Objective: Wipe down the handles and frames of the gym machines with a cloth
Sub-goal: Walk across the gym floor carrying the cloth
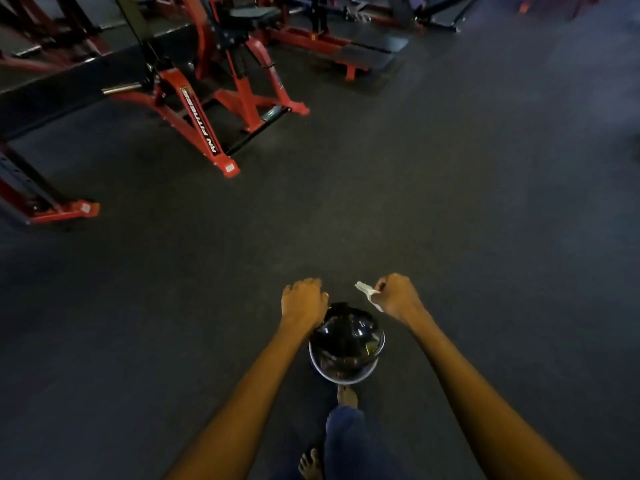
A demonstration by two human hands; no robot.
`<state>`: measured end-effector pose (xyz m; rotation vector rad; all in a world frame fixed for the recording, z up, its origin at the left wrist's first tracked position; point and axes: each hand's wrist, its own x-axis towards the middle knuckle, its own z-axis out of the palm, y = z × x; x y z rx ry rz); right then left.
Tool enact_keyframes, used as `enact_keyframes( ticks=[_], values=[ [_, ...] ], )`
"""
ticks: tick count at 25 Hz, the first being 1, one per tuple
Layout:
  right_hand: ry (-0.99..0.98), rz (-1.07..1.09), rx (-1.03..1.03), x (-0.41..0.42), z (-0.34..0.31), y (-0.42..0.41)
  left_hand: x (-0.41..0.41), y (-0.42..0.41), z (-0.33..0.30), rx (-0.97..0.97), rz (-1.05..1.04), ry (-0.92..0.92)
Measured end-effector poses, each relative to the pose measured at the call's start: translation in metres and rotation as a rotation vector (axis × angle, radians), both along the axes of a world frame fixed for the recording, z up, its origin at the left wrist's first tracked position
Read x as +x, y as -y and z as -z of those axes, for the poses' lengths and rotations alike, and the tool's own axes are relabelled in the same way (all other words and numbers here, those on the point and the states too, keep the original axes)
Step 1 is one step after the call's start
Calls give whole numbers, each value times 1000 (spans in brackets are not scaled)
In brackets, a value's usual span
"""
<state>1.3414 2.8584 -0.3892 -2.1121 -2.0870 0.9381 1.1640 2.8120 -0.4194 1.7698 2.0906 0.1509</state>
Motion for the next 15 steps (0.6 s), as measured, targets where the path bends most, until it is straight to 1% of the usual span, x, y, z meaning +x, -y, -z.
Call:
enact_keyframes(
  ticks=[6, 12, 13, 15],
  values=[
    [90, -48, -162, 3, 76, -19, 6, -14, 56, -172, -39, 1],
    [100, 103, -324, -2, 173, -29, 6, -17, 136, -385, -142, 27],
    [114, 98, -334, -3, 185, -32, 6, -19, 148, -408, -148, 21],
    [132, 23, -332, -5, 201, -38, 7, -23, 160, -435, -165, 19]
  ],
)
